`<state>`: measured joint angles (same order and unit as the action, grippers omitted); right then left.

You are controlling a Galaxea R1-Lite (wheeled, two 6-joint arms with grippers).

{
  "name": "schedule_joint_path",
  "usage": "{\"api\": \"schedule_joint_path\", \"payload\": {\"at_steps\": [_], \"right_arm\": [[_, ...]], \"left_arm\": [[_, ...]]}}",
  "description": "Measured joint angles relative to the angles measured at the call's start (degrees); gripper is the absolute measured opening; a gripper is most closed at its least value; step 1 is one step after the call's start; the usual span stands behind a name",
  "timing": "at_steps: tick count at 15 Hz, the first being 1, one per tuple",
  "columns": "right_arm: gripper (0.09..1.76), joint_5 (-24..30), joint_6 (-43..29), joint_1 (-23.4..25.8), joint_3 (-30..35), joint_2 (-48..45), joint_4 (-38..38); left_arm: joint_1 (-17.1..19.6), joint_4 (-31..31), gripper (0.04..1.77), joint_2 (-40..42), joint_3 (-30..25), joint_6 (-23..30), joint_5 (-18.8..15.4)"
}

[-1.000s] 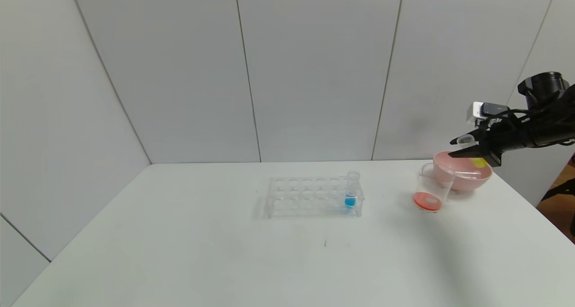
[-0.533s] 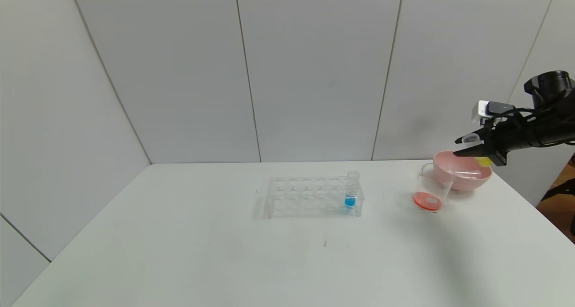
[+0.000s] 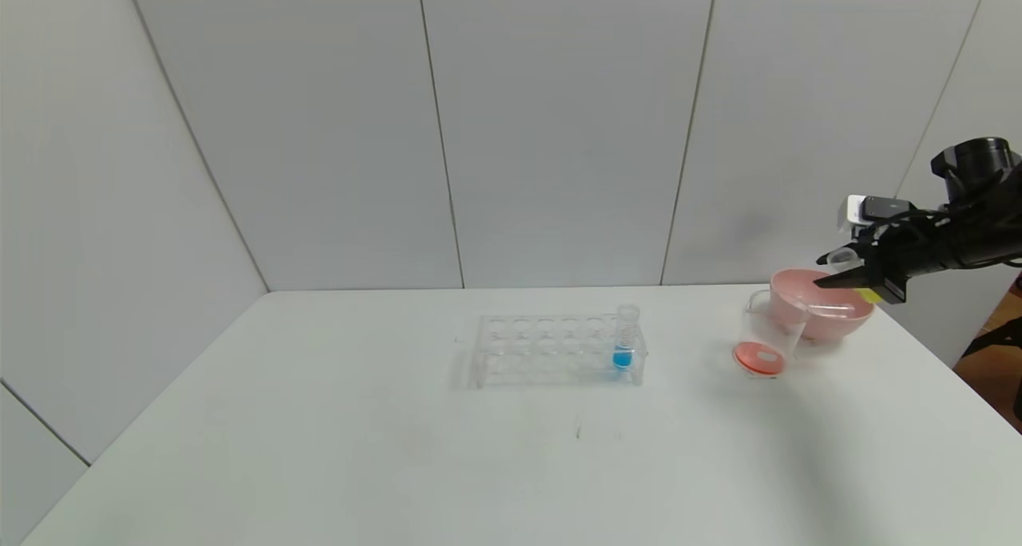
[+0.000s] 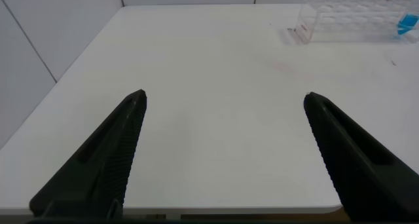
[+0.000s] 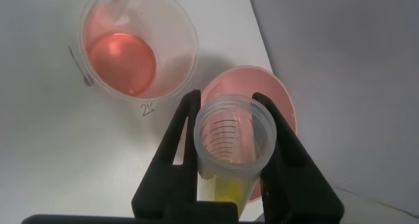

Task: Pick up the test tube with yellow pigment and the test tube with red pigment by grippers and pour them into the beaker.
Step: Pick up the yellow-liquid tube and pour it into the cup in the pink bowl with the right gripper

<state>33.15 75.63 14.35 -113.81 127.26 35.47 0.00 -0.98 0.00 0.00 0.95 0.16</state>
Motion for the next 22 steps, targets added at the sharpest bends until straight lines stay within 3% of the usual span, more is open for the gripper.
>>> {"api": "schedule_joint_path", "payload": {"at_steps": [22], "right_arm": [[0.59, -16.9, 5.9, -5.5, -0.2, 0.3, -0.7]], "left_arm": [[0.0, 0.0, 1.72, 0.0, 0.0, 0.0, 0.0]]}}
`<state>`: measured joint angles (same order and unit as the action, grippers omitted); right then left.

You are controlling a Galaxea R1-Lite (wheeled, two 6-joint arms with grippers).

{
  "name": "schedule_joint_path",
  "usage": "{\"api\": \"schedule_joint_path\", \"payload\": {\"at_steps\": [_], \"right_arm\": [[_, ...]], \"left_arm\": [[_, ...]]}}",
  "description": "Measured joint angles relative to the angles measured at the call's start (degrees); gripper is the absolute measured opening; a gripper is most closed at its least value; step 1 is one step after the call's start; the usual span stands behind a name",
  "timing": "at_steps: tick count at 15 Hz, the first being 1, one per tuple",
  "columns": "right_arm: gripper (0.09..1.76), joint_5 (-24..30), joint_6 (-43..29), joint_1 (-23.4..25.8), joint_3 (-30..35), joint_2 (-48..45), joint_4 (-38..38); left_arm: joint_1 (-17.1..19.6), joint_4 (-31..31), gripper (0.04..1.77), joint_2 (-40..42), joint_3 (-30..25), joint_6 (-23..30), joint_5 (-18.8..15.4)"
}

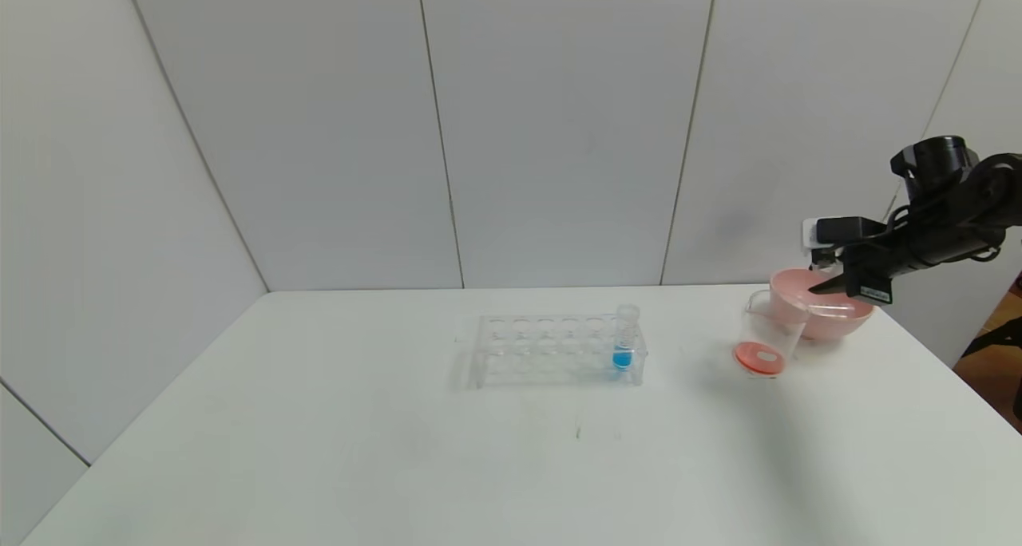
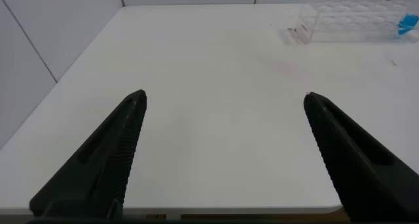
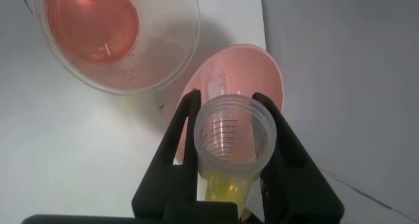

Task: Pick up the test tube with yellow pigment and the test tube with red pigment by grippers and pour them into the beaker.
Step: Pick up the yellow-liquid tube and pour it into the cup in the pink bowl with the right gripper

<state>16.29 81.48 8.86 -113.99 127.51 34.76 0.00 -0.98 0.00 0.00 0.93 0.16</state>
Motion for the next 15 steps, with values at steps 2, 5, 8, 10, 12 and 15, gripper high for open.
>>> {"api": "schedule_joint_path", "payload": {"at_steps": [2, 5, 8, 10, 12, 15], "right_arm": [[0.59, -1.5, 0.0, -0.6, 0.0, 0.0, 0.0], [0.59, -3.8, -0.1, -1.5, 0.0, 0.1, -0.2], [0.59, -5.3, -0.1, -2.1, 0.0, 0.1, -0.2], [0.59, -6.5, -0.1, -2.4, 0.0, 0.1, -0.2], [0.59, -7.7, -0.1, -2.7, 0.0, 0.1, -0.2], [0.59, -9.5, 0.7, -3.0, 0.0, -0.1, -0.1]], "left_arm": [[0.0, 0.0, 1.72, 0.0, 0.0, 0.0, 0.0], [0.0, 0.0, 1.72, 0.0, 0.0, 0.0, 0.0], [0.0, 0.0, 1.72, 0.0, 0.0, 0.0, 0.0], [0.0, 0.0, 1.72, 0.0, 0.0, 0.0, 0.0], [0.0, 0.0, 1.72, 0.0, 0.0, 0.0, 0.0], [0.0, 0.0, 1.72, 0.0, 0.0, 0.0, 0.0]]}}
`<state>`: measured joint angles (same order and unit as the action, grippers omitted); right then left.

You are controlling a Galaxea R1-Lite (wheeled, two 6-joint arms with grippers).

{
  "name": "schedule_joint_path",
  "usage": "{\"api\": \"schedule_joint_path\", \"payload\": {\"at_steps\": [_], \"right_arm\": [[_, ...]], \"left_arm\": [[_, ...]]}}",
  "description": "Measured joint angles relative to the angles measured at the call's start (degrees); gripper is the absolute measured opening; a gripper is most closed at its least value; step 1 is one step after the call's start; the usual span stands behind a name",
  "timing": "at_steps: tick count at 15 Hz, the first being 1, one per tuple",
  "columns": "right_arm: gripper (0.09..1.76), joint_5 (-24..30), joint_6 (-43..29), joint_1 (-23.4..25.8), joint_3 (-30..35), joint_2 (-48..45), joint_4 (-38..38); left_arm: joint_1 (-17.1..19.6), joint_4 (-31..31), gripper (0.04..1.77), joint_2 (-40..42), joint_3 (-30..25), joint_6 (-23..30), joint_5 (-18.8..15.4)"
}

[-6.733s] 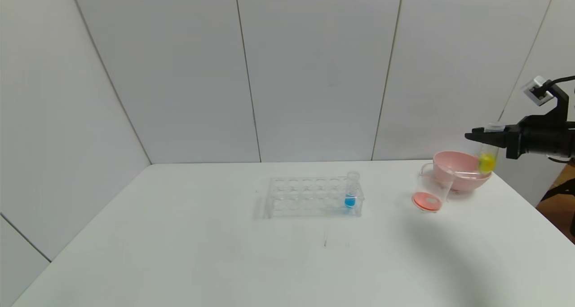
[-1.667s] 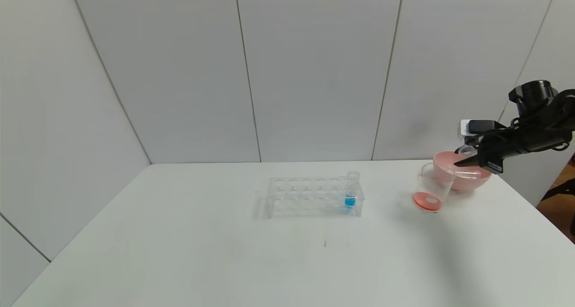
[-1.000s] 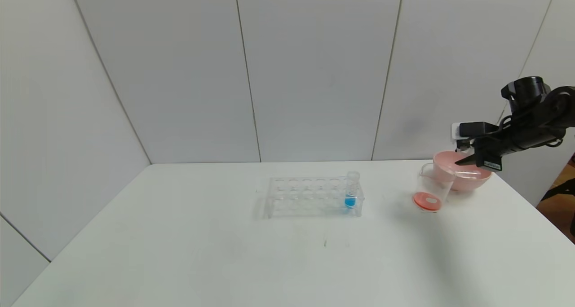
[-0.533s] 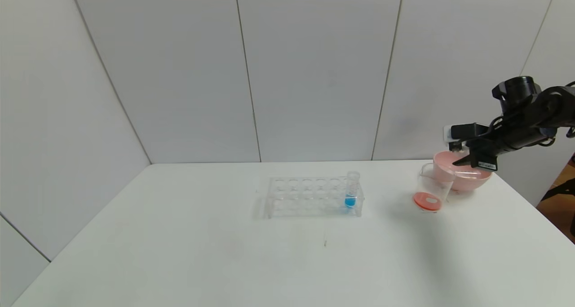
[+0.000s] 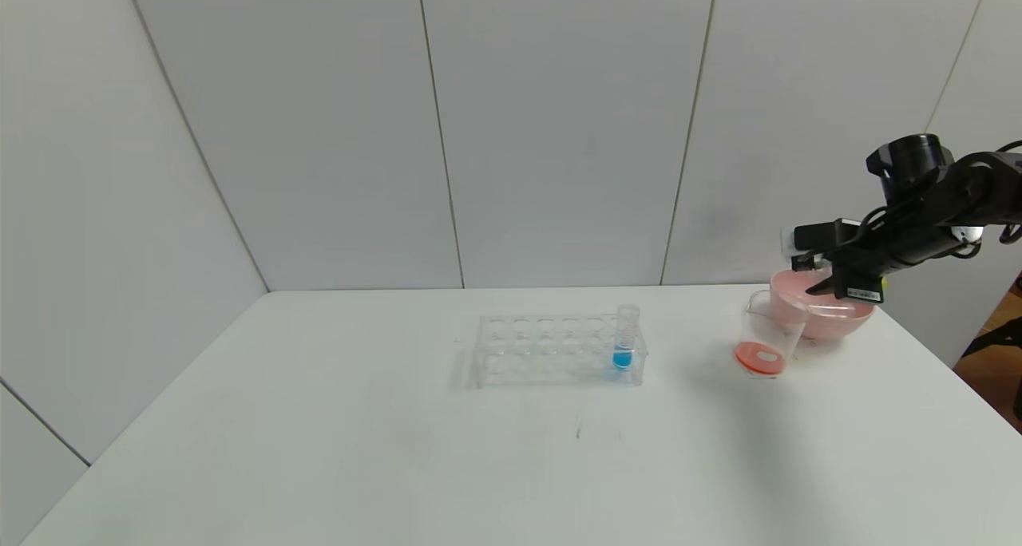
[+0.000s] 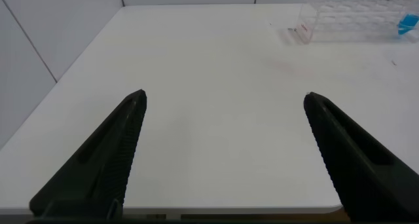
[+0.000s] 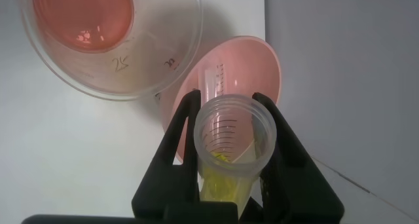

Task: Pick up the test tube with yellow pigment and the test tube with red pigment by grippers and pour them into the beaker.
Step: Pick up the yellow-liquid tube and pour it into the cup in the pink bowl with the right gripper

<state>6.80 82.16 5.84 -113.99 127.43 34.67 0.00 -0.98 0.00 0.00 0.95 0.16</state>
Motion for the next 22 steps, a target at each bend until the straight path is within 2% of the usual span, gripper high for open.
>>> {"api": "schedule_joint_path", "payload": {"at_steps": [22], "right_arm": [[0.59, -8.9, 6.0, -2.1, -0.1, -0.9, -0.4]], "left_arm": [[0.0, 0.0, 1.72, 0.0, 0.0, 0.0, 0.0]]}}
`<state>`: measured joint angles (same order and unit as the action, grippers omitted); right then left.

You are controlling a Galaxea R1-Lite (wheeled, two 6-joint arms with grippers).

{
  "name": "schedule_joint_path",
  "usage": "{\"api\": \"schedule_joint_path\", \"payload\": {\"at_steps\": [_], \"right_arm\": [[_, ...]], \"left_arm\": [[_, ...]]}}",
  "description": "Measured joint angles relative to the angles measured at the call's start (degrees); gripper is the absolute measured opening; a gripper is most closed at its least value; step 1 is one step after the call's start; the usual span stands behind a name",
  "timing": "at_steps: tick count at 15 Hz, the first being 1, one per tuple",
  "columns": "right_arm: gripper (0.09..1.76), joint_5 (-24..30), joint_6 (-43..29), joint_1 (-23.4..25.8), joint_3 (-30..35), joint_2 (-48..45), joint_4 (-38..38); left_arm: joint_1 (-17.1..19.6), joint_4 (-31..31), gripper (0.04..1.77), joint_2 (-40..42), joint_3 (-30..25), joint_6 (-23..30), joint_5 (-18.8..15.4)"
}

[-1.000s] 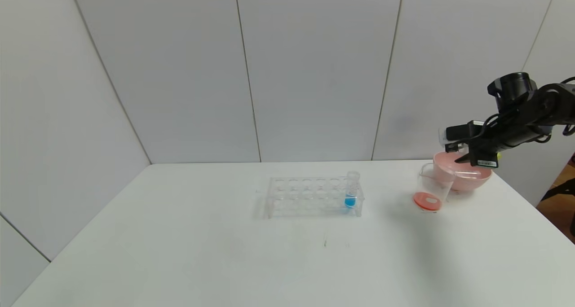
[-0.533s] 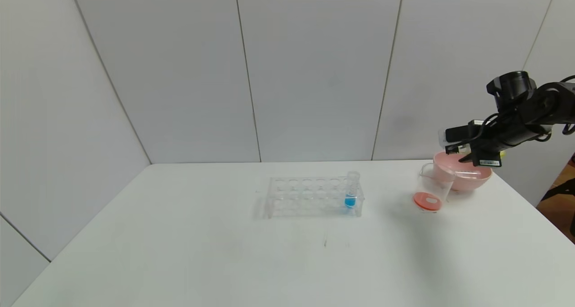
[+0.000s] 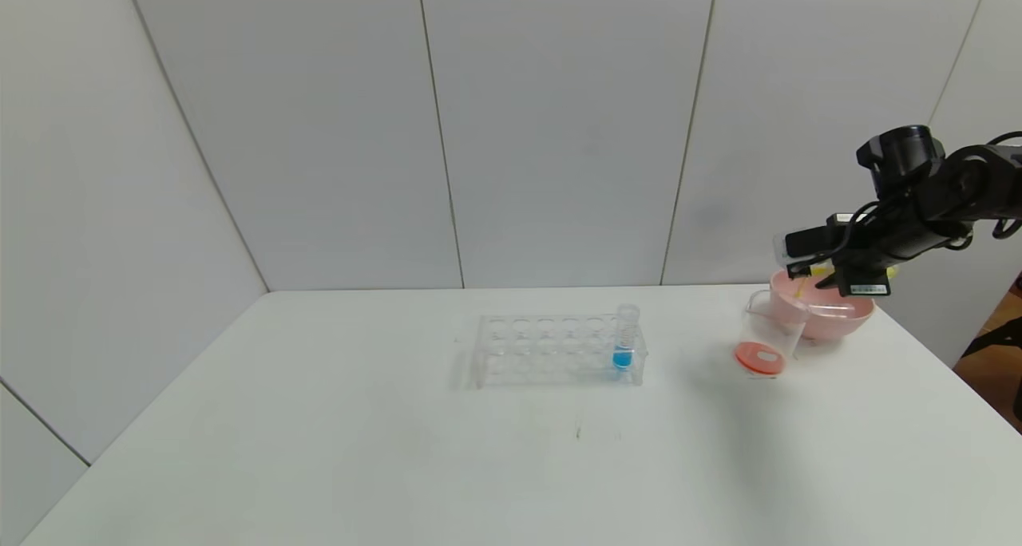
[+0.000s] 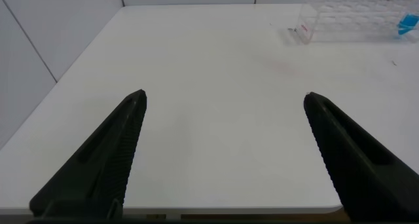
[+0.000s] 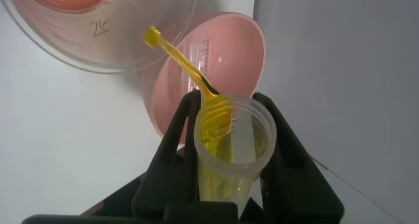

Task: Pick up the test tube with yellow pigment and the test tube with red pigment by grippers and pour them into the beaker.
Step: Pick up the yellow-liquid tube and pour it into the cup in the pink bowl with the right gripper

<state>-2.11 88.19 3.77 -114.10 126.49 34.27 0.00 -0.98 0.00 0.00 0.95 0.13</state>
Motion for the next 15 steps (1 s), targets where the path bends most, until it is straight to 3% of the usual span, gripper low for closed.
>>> {"api": "schedule_joint_path", "payload": {"at_steps": [15], "right_arm": [[0.59, -7.4, 2.8, -2.4, 0.0, -0.7, -0.1]], "left_arm": [[0.0, 0.0, 1.72, 0.0, 0.0, 0.0, 0.0]]}}
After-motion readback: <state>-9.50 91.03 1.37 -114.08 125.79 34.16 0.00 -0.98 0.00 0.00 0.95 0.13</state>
